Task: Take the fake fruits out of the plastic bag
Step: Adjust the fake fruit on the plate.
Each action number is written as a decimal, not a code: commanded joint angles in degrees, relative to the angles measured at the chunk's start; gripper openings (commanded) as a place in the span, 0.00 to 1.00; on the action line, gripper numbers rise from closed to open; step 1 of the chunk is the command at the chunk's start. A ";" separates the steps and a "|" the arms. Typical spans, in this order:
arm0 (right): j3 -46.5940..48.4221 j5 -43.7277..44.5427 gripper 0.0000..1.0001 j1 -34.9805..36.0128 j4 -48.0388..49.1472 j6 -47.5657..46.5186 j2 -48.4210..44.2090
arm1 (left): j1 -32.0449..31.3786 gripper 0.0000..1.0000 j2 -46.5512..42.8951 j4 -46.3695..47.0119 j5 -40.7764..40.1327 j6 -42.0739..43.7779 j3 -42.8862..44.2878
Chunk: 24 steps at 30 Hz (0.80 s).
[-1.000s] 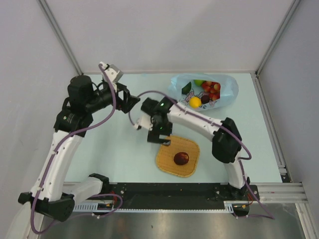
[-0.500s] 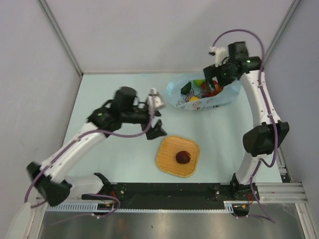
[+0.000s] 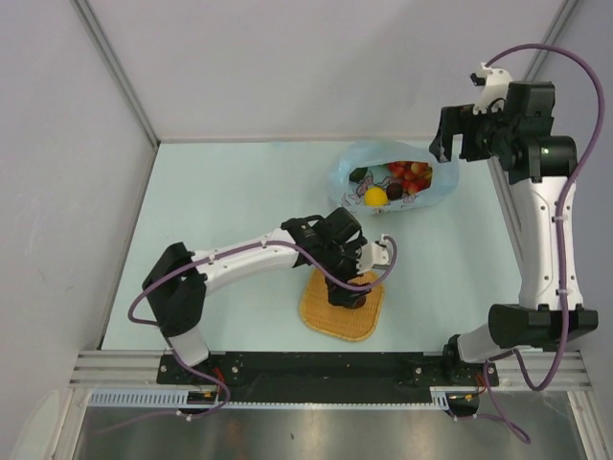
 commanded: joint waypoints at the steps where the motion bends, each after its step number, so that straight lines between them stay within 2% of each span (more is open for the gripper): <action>1: -3.08 -4.62 1.00 -6.53 1.07 2.28 -2.37 | -0.73 1.00 4.08 3.13 -2.93 -1.70 4.87; 5: -5.44 -14.01 0.99 -12.43 1.15 5.62 -2.46 | -0.82 0.99 9.09 0.76 0.22 -4.43 9.35; 8: -6.86 -16.67 0.98 -15.34 1.15 6.15 -2.89 | -1.34 0.98 10.42 0.58 1.81 -4.35 9.98; 13: -8.70 -19.66 0.97 -17.45 1.33 7.64 -3.51 | -2.75 0.90 14.37 -4.24 2.26 -4.43 11.65; 21: -10.81 -21.95 0.96 -20.09 1.68 8.96 -3.95 | -3.02 0.86 15.68 -2.93 1.47 -4.08 9.27; 24: -11.08 -22.48 0.96 -20.70 1.77 9.40 -3.86 | -3.02 0.75 16.66 -3.11 1.64 -4.08 9.10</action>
